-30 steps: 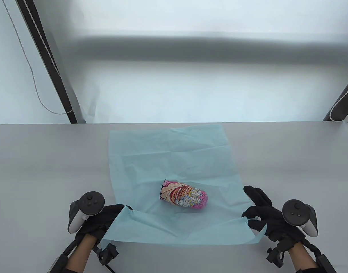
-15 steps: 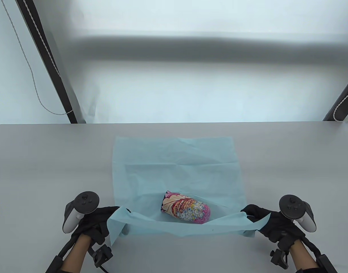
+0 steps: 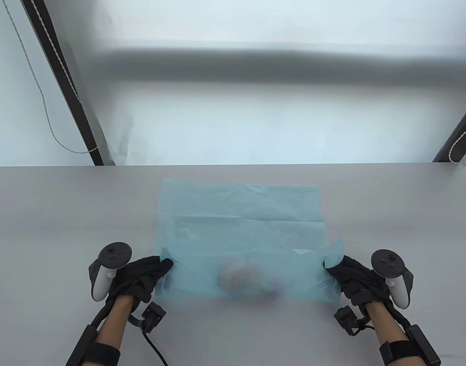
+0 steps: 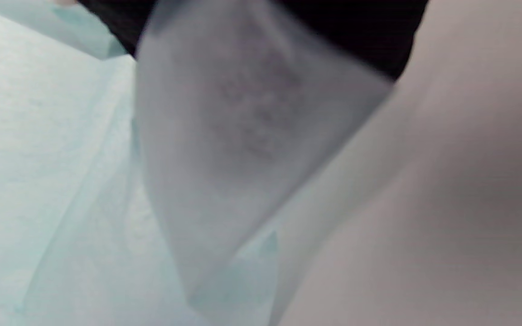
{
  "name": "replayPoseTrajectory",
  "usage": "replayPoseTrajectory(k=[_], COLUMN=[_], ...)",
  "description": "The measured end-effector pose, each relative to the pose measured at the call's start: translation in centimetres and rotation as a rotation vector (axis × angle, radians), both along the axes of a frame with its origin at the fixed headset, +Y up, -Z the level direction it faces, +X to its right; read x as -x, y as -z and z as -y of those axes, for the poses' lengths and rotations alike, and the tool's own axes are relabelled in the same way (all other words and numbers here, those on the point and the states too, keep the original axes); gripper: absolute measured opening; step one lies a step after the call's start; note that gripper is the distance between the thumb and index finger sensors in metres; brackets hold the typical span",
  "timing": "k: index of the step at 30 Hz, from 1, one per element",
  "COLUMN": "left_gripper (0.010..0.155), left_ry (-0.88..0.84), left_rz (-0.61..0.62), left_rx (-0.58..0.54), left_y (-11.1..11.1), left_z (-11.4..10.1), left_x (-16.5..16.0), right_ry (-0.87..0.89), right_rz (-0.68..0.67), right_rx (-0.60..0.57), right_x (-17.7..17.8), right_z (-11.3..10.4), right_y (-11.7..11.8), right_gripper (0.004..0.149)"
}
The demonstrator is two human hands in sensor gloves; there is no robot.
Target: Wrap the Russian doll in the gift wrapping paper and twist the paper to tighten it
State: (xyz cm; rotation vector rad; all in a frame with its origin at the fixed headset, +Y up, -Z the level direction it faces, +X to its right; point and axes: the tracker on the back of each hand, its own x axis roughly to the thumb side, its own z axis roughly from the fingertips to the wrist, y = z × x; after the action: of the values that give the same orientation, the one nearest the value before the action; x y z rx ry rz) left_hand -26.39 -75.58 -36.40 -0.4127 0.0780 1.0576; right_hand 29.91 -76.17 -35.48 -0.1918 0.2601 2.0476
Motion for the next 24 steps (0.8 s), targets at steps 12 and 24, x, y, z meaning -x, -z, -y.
replayPoseTrajectory(k=[12, 24], left_gripper=[0.044, 0.054], left_ry=[0.079, 0.096], left_rz=[-0.081, -0.095], left_rx=[0.164, 0.25], left_y=[2.9, 3.8], left_z=[1.7, 2.0], left_x=[-1.0, -0.4], right_ry=[-0.277, -0.597], right_rz=[0.14, 0.084], right_rx=[0.076, 0.054], right_x=[1.2, 2.4], right_z=[0.8, 0.1], right_y=[3.1, 3.7], right_gripper=[0.045, 0.043])
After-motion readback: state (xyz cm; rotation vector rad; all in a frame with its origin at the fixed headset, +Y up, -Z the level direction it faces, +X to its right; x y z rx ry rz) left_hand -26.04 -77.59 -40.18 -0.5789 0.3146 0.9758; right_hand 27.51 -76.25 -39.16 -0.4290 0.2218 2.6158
